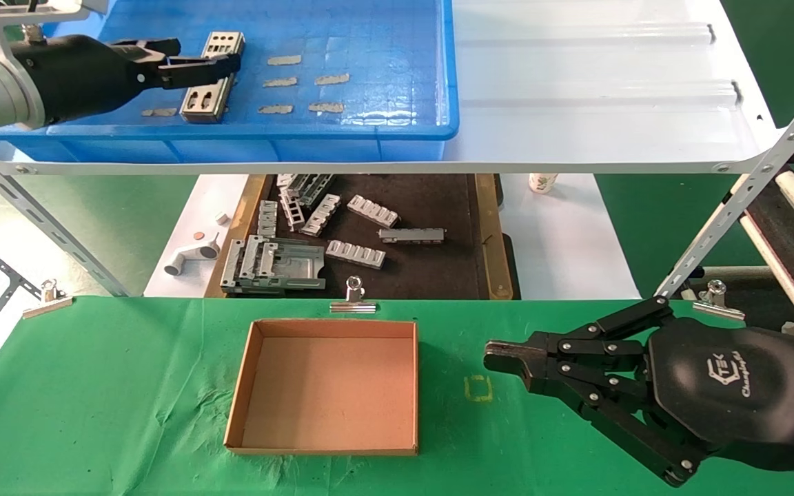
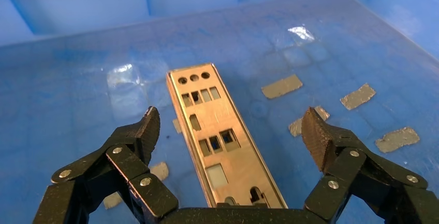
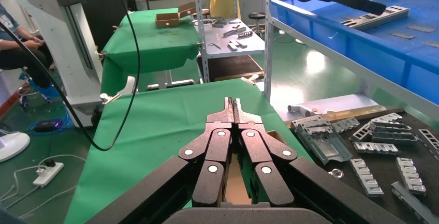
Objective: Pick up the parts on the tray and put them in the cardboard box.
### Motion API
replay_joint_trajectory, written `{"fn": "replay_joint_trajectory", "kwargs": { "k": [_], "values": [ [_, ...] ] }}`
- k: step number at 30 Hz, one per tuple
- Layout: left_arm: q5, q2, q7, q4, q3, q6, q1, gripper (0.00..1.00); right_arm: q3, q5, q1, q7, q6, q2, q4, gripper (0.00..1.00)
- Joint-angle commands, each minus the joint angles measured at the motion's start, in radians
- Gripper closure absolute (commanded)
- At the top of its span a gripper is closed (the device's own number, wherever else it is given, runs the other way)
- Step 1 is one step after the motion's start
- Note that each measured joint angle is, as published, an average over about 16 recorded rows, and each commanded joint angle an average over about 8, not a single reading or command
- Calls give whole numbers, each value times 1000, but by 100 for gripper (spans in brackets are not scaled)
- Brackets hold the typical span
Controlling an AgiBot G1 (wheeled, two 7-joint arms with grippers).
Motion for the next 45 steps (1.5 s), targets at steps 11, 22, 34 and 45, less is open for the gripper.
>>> {"fn": "replay_joint_trajectory", "kwargs": {
  "k": [11,22,34,45],
  "values": [
    [-2,17,32,53,-2,-11,-12,100,0,0,0,0,0,0,0,100],
    [-8,19,73,72,-7,-23,-16,100,0,0,0,0,0,0,0,100],
    [-10,21,96,91,-9,-23,-22,100,0,0,0,0,0,0,0,100],
    [-15,16,145,76,-13,12,-31,22,0,0,0,0,0,0,0,100]
  ]
}}
